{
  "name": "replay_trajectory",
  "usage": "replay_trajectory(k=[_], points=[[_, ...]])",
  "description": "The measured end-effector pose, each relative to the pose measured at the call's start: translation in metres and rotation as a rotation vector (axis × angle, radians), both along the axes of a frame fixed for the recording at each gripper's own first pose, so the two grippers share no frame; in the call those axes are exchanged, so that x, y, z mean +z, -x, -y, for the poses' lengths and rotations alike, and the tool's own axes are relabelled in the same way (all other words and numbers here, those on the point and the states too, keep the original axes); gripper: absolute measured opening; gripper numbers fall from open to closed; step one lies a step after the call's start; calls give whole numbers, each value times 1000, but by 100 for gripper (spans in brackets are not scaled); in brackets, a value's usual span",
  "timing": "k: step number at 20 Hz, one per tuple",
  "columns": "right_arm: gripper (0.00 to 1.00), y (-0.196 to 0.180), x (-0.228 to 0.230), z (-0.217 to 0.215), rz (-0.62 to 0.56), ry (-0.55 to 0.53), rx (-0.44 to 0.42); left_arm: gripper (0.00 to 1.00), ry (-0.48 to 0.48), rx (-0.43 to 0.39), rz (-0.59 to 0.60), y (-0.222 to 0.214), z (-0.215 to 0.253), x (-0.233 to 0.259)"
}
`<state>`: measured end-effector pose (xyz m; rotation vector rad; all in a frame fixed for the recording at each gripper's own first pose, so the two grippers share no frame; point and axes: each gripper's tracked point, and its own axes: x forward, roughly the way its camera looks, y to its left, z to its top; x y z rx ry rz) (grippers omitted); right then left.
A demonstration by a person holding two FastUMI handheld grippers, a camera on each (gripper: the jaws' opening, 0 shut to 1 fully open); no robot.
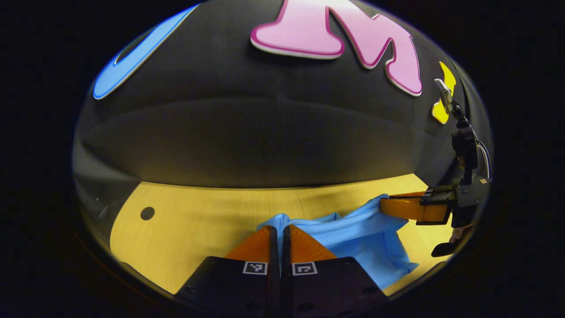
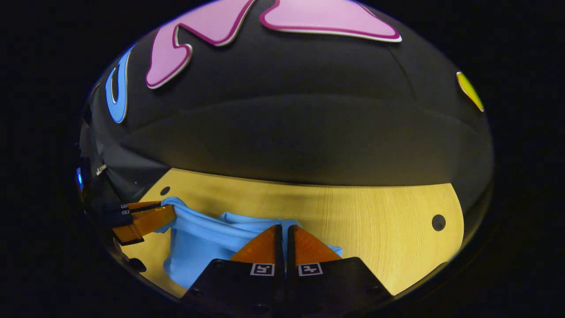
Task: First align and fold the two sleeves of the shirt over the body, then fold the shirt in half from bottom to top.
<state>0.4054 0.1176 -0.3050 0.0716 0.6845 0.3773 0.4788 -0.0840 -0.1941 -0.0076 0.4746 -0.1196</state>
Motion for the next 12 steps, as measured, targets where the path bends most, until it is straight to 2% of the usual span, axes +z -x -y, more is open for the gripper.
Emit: replay_trajectory(k=[3,4,5,6,10,11,12], points=[[6,-3,-37,0,-33,33,9,6,-13,4,-15,-22,1,-33],[7,-4,-44,0,-36,43,9,9,-17,14,-24,-25,0,-43],[13,-5,-49,2,-33,54,8,12,-23,22,-34,-26,-2,-50],[15,-6,-49,3,-30,60,4,18,-30,31,-33,-25,-4,-52],[94,5,-33,18,7,72,-27,100,-14,16,38,-11,-1,-28],[98,10,-25,24,28,83,-37,100,-26,19,63,-3,-3,-14],[98,16,-16,31,45,93,-47,98,-41,22,83,7,-4,-4]])
